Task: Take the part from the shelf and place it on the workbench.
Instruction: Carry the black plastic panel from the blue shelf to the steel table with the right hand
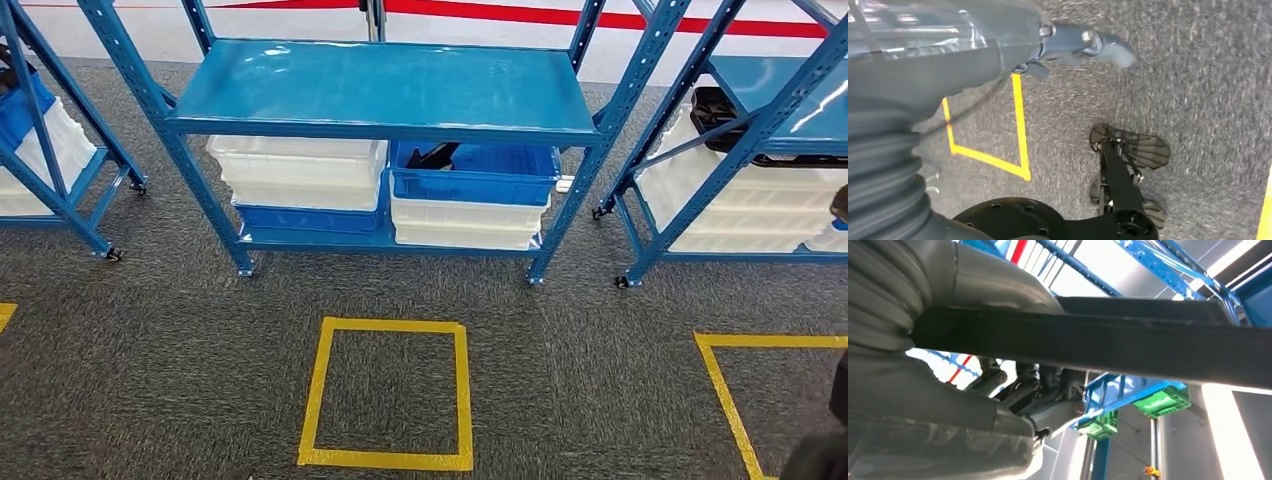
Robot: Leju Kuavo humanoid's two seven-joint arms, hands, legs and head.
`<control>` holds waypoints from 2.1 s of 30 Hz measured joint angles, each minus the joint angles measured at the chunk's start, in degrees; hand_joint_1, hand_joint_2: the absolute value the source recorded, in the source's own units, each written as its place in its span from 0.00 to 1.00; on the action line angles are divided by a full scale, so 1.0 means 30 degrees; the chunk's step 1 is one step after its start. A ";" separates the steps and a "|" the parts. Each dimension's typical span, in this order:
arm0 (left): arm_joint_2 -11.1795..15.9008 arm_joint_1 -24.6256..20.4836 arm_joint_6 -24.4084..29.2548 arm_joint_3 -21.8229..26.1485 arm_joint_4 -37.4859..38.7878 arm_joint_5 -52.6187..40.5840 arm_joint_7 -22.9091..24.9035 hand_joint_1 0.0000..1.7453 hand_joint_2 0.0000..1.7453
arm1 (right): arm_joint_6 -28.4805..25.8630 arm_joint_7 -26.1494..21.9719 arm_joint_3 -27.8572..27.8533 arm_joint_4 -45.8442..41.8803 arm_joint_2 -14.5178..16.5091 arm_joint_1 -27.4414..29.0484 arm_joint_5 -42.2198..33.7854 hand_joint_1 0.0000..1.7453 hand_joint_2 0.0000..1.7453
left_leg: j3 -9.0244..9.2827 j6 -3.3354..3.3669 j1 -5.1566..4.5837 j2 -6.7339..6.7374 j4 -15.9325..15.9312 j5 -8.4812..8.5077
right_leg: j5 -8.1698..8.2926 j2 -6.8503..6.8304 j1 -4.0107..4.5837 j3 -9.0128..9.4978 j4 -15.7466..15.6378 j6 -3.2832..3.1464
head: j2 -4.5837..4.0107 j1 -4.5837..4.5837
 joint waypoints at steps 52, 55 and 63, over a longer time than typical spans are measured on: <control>0.0022 0.0075 -0.0191 -0.0046 0.0013 -0.0437 -0.0370 0.00 1.00 | -0.0022 -0.0450 -0.0563 0.0084 0.0046 0.0418 -0.0833 1.00 1.00 | -0.0496 -0.0942 0.0188 -0.1526 0.1352 -0.0366 | 0.2235 0.1062 -0.0090 0.2639 -0.4580 -0.0605 | 0.0000 -0.0541; 0.0007 0.0067 -0.0240 -0.0049 0.0022 -0.0437 -0.0424 0.00 1.00 | -0.0022 -0.0590 -0.0570 0.0069 0.0055 0.0440 -0.0882 1.00 1.00 | 0.0026 -0.0775 0.0181 -0.1814 0.0114 -0.0031 | 0.2116 0.1676 -0.0093 0.2525 -0.4468 -0.0328 | 0.0000 -0.0428; -0.0024 0.0021 -0.0253 -0.0040 0.0009 -0.0424 -0.0510 0.00 1.00 | -0.0029 -0.0625 -0.0634 0.0047 0.0062 0.0469 -0.0893 1.00 1.00 | 0.0056 -0.0244 0.0162 0.0156 0.0005 -0.0031 | -0.0504 -0.0126 -0.0216 -0.0739 0.1560 -0.0027 | 0.0000 -0.0015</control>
